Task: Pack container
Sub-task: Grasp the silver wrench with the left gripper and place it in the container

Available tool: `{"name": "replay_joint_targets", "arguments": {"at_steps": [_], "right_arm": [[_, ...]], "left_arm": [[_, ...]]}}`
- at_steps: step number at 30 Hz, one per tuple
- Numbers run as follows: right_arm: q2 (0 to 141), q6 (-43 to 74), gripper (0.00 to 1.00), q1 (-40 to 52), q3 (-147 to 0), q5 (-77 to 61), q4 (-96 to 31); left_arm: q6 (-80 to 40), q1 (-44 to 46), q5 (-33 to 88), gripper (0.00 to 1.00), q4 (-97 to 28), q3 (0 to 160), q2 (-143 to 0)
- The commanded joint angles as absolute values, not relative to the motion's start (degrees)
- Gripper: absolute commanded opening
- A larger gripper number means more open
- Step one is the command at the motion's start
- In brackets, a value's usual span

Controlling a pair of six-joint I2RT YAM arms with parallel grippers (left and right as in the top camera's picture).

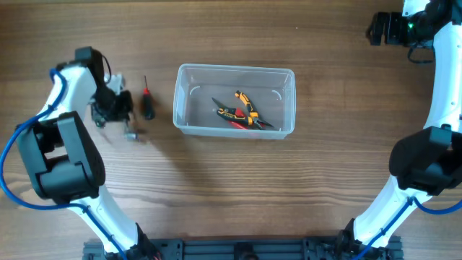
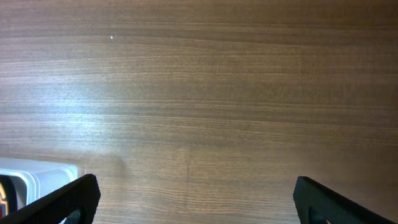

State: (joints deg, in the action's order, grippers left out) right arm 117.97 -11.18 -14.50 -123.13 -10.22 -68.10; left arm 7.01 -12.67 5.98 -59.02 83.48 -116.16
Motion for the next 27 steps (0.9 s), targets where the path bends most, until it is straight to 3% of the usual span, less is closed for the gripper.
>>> {"name": "replay_joint_targets", "arguments": {"at_steps": [1, 8, 13, 20, 27], "right_arm": [[117.97, -10.35, 1.0, -14.57, -122.87, -9.91, -67.96], [117.97, -10.35, 0.99, -14.57, -122.87, -9.91, -67.96], [117.97, -10.35, 1.0, -14.57, -122.87, -9.91, -67.96], [117.97, -10.33, 1.0, -14.57, -122.87, -9.93, -67.96], [117.97, -10.33, 1.0, -14.57, -122.87, -9.91, -67.94]], "left_arm": [[7.27, -12.43, 7.05, 0.04, -62.46, 95.48, -113.25], [7.31, -8.14, 13.69, 0.04, -64.88, 107.26, -106.15], [14.2, 1.48, 22.24, 0.04, -62.94, 107.26, -102.35], [25.56, 21.63, 19.81, 0.04, -60.77, 107.26, -102.13], [34.79, 32.6, 12.67, 0.04, -62.96, 107.15, -105.43]]}}
